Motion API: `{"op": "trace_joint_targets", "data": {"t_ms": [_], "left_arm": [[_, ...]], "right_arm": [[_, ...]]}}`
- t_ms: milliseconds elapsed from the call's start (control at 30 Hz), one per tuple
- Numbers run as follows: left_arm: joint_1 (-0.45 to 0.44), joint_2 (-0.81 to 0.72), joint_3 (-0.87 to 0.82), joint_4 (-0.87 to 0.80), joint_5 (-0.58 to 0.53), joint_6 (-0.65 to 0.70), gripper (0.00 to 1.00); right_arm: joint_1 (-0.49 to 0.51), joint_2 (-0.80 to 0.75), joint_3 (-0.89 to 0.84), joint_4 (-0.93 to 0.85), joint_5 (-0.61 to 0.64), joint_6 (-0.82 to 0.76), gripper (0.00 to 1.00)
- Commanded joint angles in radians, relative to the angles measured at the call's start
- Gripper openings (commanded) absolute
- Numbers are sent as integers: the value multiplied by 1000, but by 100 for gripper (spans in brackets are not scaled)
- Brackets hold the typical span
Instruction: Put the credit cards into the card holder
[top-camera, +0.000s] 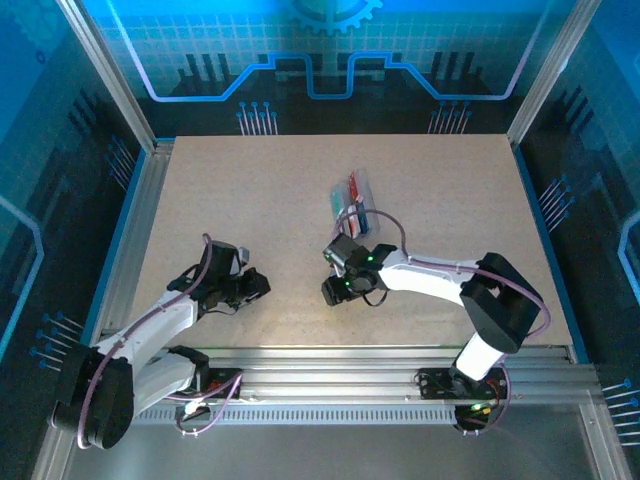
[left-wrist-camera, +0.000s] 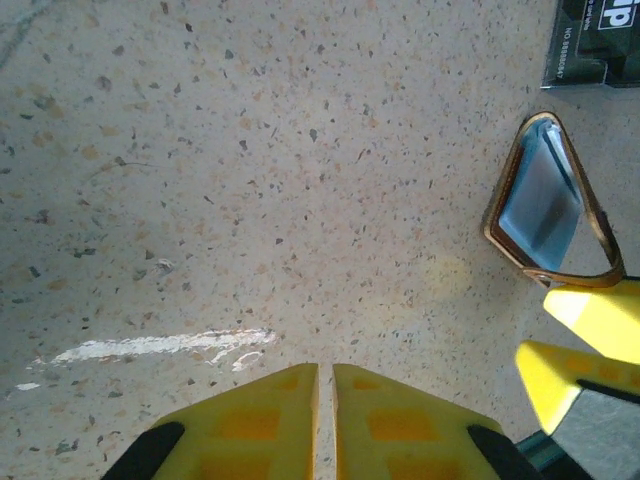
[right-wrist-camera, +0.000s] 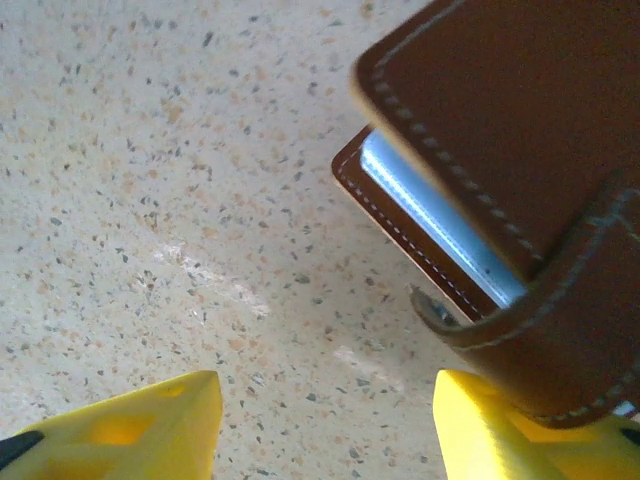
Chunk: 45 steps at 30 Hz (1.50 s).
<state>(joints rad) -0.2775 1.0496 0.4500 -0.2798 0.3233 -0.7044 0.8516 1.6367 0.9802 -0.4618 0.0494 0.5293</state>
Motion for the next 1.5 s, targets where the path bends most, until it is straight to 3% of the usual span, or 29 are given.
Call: {"op": "trace_joint_targets", "data": {"t_ms": [0,100,233,300,467,600,800,900,1300,1367,1467], "left_arm": [[6,8,33,7,28,17,13],[7,8,36,5,27,16,13],[7,8,36,9,27,14,13],[6,7,33,10,28,13,13],[7,10,29,20,28,10,14],[7,11,25,25,31,6,14],[6,6,13,34,35,1,14],[6,-2,11,29,34,4,14],[7,-38,6,12,26,6,14],[7,-42,6,8,26,8,14],[7,-54,9,-5,26,14,14]], "right_arm": [[-10,-48,-12,39,-49,-26,59],[14,-94,2,-6,36,-52,53],[76,-131,53,-133,266,-87,39],[114,-134,79,-195,378,-97,38],[124,-51,115,-256,508,-115,66],[128,36,162,-249,522,-134,72],[122,163,238,-237,561,-153,71],[119,213,264,-238,579,-156,65],[99,276,307,-283,633,-157,13],[99,274,321,-307,624,-151,2],[96,218,311,-309,506,-151,0]]}}
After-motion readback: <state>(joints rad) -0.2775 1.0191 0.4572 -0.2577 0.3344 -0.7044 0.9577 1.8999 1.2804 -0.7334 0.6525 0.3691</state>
